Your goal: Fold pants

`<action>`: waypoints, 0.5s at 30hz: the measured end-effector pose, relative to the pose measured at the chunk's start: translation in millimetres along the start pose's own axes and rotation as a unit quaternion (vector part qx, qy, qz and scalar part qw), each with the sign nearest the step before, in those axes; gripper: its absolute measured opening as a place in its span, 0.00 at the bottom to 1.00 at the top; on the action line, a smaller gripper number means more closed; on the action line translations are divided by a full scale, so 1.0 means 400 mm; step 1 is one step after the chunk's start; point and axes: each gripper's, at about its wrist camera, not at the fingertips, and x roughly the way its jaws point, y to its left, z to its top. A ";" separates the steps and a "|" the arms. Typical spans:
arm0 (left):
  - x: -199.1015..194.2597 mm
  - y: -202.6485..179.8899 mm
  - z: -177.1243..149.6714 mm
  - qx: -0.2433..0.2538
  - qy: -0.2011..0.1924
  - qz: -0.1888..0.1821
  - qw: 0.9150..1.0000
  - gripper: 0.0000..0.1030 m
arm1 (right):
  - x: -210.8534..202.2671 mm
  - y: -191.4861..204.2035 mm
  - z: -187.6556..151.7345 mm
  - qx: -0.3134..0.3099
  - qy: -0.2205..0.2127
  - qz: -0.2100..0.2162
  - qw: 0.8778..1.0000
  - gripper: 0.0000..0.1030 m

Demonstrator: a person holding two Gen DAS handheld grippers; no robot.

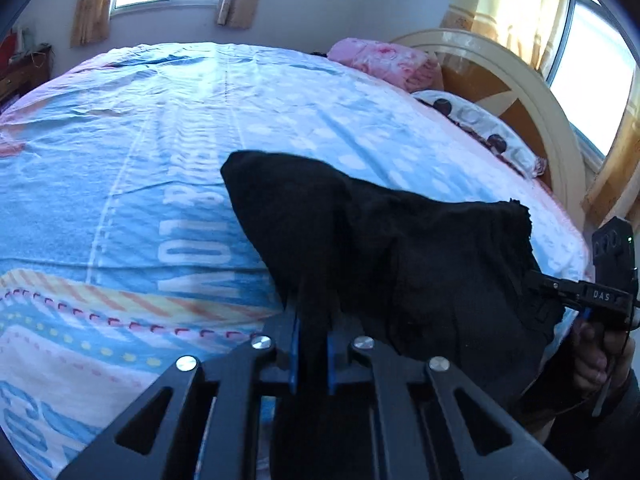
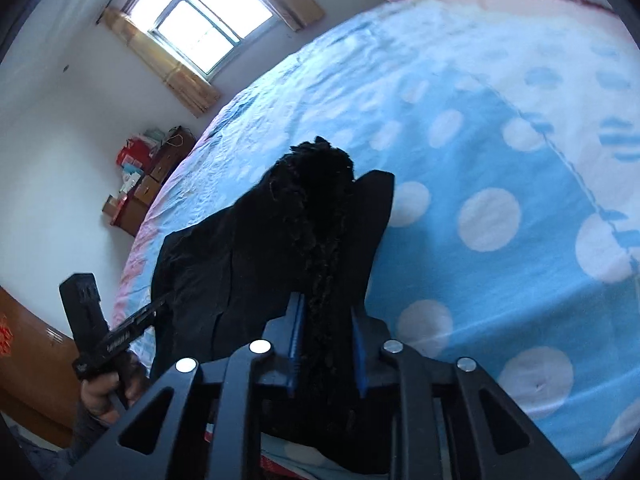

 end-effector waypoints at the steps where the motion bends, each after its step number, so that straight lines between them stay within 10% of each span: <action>1: -0.008 0.001 -0.001 0.005 -0.003 -0.002 1.000 0.07 | -0.006 0.006 0.000 -0.002 -0.003 -0.001 1.000 0.17; 15: -0.199 0.096 0.070 0.005 -0.087 0.020 0.996 0.06 | -0.003 0.306 0.133 -0.153 -0.008 0.022 0.988 0.14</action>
